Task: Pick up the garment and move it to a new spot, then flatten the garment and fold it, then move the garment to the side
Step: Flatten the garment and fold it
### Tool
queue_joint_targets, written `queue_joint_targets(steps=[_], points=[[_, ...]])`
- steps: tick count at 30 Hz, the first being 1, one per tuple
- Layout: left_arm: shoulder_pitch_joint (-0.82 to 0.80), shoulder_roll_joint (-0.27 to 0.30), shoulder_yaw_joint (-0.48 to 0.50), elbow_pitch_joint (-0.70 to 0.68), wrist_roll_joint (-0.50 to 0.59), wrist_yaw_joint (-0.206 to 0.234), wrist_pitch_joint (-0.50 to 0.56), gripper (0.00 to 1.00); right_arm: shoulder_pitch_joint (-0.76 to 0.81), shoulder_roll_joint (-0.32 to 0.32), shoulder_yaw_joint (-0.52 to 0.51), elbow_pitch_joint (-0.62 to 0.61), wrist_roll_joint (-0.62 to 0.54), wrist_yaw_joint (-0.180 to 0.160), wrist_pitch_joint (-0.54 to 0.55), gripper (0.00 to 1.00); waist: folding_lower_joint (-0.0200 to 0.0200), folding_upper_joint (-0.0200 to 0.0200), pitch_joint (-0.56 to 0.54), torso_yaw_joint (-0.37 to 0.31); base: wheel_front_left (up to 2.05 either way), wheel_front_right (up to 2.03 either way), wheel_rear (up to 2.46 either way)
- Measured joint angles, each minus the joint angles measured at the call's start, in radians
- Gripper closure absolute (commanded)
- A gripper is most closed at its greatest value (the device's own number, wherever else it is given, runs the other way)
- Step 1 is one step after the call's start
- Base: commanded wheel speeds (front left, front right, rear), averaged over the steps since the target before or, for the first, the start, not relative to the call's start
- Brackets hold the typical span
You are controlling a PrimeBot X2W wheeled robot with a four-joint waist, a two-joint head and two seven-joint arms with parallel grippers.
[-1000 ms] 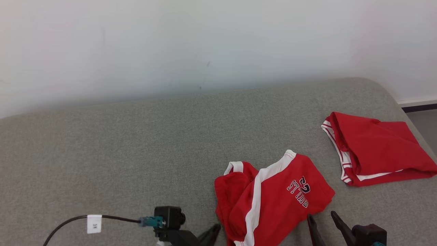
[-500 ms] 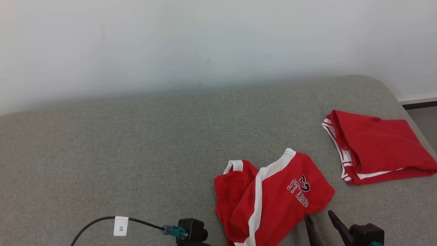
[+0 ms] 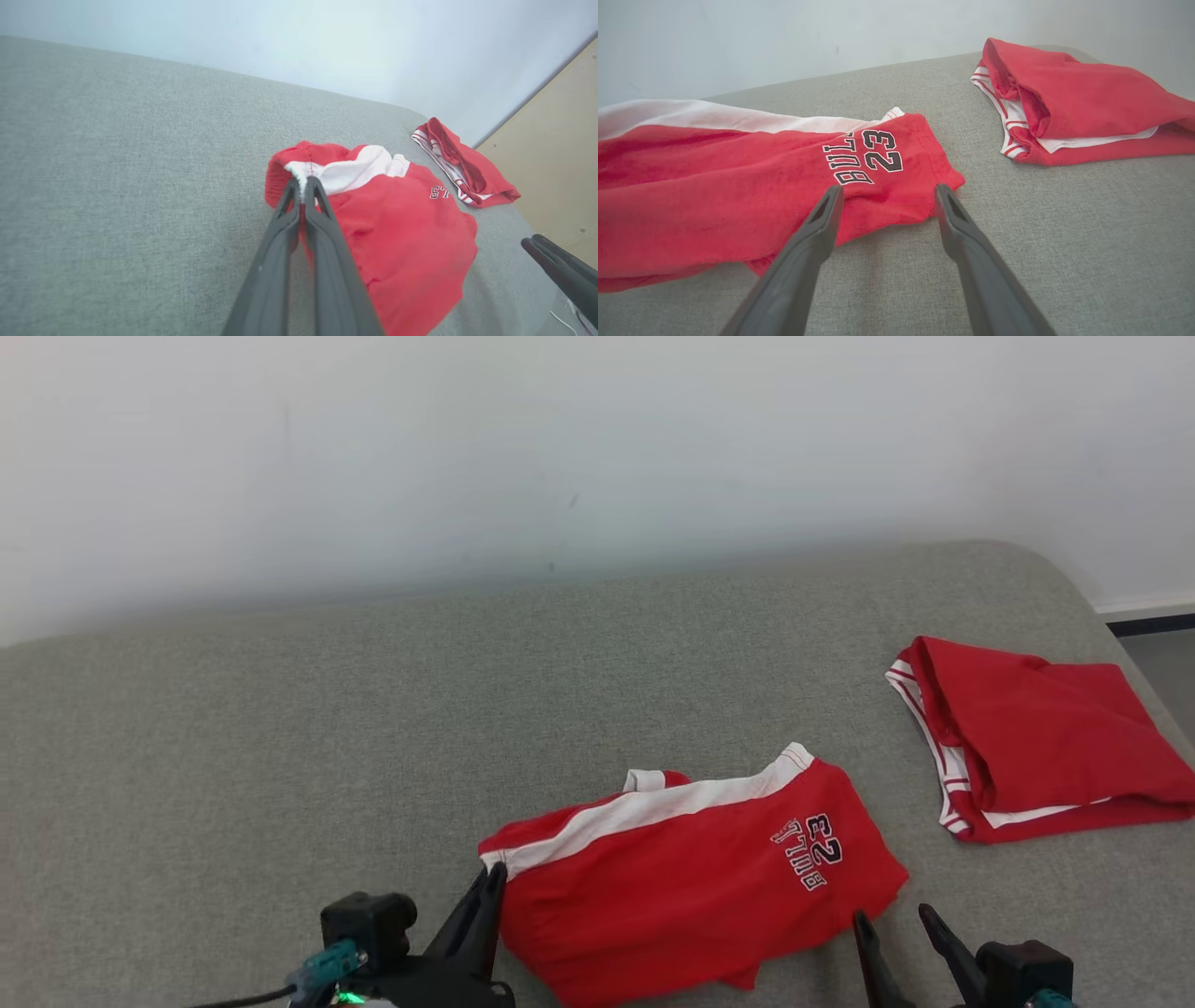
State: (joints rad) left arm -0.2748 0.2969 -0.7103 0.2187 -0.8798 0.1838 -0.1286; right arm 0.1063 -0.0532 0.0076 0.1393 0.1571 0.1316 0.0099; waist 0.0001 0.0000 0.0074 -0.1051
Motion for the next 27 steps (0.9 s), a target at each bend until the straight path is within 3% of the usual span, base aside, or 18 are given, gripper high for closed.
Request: queue_joint_targets(steps=[5, 13, 21, 27], points=[[0.053, 0.017, 0.001, -0.012, -0.017, 0.000, 0.002, 1.00, -0.042, -0.009, -0.030, -0.020, 0.007, 0.000, 0.062, 0.00, -0.0001, 0.0000, -0.002, 0.023, 0.00, 0.00, 0.00], [0.063, 0.022, -0.012, -0.022, -0.019, -0.004, 0.007, 1.00, -0.278, -0.095, -0.077, 0.002, -0.013, 0.000, 0.380, 0.00, -0.0001, 0.0000, 0.037, 0.048, 0.00, 0.00, 0.00], [-0.003, -0.002, -0.048, -0.028, 0.013, -0.025, 0.025, 1.00, -0.562, -0.142, -0.093, 0.202, -0.037, 0.000, 0.615, 0.00, 0.0001, 0.0001, 0.123, 0.090, 0.00, 0.00, 0.00], [-0.040, -0.023, -0.071, -0.021, 0.026, -0.043, 0.034, 1.00, -0.639, -0.199, 0.004, 0.315, -0.035, 0.000, 0.699, 0.00, 0.0002, 0.0001, 0.180, 0.149, 0.00, 0.00, 0.00]])
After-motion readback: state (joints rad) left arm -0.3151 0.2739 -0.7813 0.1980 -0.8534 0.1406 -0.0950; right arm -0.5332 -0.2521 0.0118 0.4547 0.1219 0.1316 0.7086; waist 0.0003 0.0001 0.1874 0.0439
